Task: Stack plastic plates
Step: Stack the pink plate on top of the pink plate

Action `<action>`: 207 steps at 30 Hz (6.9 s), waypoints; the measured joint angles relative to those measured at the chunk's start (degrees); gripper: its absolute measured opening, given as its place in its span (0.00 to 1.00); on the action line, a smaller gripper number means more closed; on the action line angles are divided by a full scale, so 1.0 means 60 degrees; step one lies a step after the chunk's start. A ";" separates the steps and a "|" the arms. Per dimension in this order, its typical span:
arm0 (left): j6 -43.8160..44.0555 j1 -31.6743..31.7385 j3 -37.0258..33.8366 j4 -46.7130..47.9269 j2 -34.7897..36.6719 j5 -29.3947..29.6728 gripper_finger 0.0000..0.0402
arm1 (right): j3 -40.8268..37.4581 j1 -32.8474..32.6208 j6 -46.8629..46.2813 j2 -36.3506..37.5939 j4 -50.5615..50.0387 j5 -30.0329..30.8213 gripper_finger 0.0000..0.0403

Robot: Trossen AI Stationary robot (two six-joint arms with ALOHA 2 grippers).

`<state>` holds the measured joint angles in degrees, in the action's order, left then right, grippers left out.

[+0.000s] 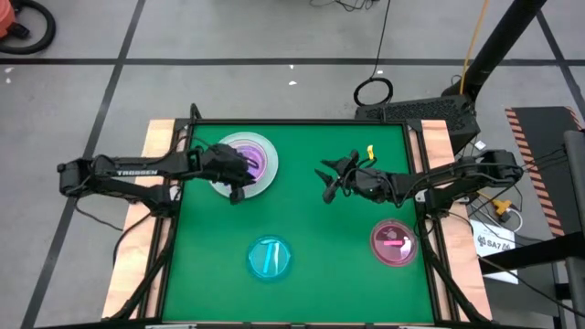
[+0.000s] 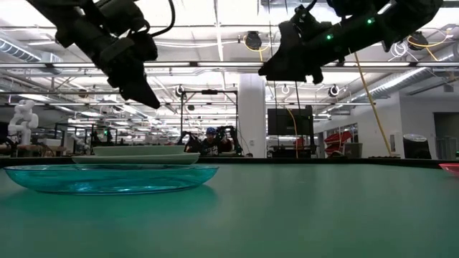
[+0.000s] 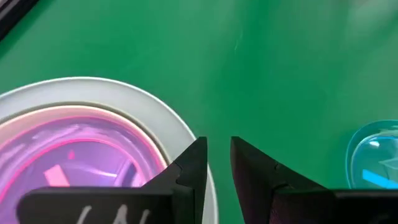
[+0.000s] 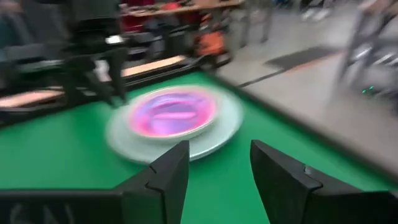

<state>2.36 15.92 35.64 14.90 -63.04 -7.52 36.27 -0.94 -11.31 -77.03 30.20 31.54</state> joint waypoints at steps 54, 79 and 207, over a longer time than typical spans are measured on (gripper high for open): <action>-0.0054 -0.4590 -0.0055 -0.1227 0.0089 0.1654 0.19 | 0.5156 -0.4114 -1.2515 -0.4776 -1.5451 -0.7107 0.41; -0.0137 -0.4590 -0.0055 -0.1242 0.0089 0.2110 0.19 | 0.5162 -0.4169 -1.2708 -0.5064 -1.5171 -0.6594 0.12; 0.0333 -0.4594 0.1005 0.2851 0.5711 0.4853 0.19 | 1.5140 0.0057 0.5398 -0.8981 -1.4823 0.1085 0.17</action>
<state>4.36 -11.64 41.67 32.00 -28.77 21.60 127.11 -0.60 21.07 -130.92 -58.74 38.05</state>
